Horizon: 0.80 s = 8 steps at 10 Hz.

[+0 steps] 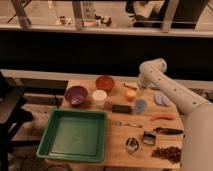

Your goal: Place banana in metal cup

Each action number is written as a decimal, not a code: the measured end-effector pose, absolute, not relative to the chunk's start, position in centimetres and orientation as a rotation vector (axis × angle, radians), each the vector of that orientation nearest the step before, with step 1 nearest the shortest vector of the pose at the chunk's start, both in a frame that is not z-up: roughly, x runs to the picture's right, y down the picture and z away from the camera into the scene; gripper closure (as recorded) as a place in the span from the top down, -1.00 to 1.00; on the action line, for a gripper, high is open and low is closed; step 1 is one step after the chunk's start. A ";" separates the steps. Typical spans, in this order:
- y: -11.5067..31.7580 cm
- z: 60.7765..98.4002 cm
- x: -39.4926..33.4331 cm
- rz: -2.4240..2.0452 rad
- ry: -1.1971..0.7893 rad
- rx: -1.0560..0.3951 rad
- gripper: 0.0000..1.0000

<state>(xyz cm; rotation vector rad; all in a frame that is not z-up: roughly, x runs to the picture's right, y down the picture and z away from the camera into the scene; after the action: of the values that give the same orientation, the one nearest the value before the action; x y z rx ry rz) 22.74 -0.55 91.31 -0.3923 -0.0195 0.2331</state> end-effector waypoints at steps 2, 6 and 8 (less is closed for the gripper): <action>-3.5 90.9 23.8 0.218 -0.010 -0.353 0.60; -9.2 90.1 24.8 0.234 -0.052 -0.329 0.60; -9.2 91.1 25.9 0.244 -0.064 -0.321 0.60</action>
<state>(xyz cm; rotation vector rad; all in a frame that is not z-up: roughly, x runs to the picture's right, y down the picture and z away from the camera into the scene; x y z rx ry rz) 25.93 -9.15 91.13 -0.3208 -0.0637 0.2443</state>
